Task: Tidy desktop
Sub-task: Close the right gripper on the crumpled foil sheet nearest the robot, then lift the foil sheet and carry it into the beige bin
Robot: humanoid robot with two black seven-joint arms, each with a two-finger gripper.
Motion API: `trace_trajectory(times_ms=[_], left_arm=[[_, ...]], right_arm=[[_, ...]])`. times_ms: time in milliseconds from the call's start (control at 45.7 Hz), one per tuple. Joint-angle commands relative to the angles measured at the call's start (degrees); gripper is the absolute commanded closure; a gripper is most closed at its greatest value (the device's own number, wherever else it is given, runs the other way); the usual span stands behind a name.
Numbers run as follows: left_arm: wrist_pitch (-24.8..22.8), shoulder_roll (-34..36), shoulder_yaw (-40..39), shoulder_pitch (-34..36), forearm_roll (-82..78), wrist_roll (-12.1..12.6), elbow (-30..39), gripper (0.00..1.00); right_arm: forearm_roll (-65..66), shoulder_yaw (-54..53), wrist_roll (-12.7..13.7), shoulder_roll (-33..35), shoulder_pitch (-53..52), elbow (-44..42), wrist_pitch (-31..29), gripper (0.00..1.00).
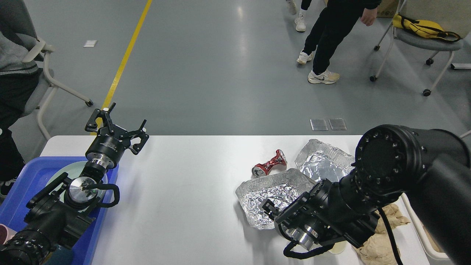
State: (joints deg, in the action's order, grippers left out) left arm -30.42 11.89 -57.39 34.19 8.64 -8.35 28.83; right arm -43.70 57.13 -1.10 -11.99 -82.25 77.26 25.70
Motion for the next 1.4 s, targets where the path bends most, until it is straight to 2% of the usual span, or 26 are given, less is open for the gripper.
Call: trace_trajectory(times_ms=[0,175,328,394,438,460,482,942,1095,1226,1379], left_arm=[[0.0,0.0,0.0,0.0,0.0,0.0,0.0,0.04],[0.0,0.1,0.0,0.0,0.0,0.0,0.0,0.04],[0.0,0.1,0.0,0.0,0.1,0.0,0.0,0.04],[0.0,0.1,0.0,0.0,0.0,0.0,0.0,0.04],[0.0,0.1,0.0,0.0,0.0,0.0,0.0,0.04],[0.0,0.1,0.0,0.0,0.0,0.0,0.0,0.04],[0.0,0.0,0.0,0.0,0.0,0.0,0.0,0.04],[0.0,0.0,0.0,0.0,0.0,0.0,0.0,0.04],[0.0,0.1,0.1,0.0,0.0,0.0,0.0,0.04],[0.0,0.0,0.0,0.0,0.1,0.0,0.0,0.04],[0.0,0.0,0.0,0.0,0.0,0.0,0.0,0.04]], right_arm=[[1.7,1.1,0.0,0.0,3.0,-1.6,0.1,0.33],[1.8,1.0,0.0,0.0,6.4,-5.4,0.6,0.34],[1.7,0.2,0.1,0.1,8.7,-7.6,3.0,0.5],[1.8,0.2,0.1,0.1,8.5,-7.5,3.1,0.66],[1.8,0.2,0.2,0.1,8.3,-7.4,3.1,0.84],[1.8,0.2,0.2,0.1,8.2,-7.3,3.1,0.97],[1.8,0.1,0.2,0.0,8.2,-7.3,3.2,1.0],[1.8,-1.1,0.2,0.0,2.4,-1.1,5.9,1.0],[2.5,-0.6,0.0,0.9,-3.7,5.0,5.5,1.0],[7.0,2.0,-0.2,1.9,-12.8,12.3,4.4,1.0],[13.4,4.0,-0.6,3.1,-21.9,20.2,-1.3,1.0]])
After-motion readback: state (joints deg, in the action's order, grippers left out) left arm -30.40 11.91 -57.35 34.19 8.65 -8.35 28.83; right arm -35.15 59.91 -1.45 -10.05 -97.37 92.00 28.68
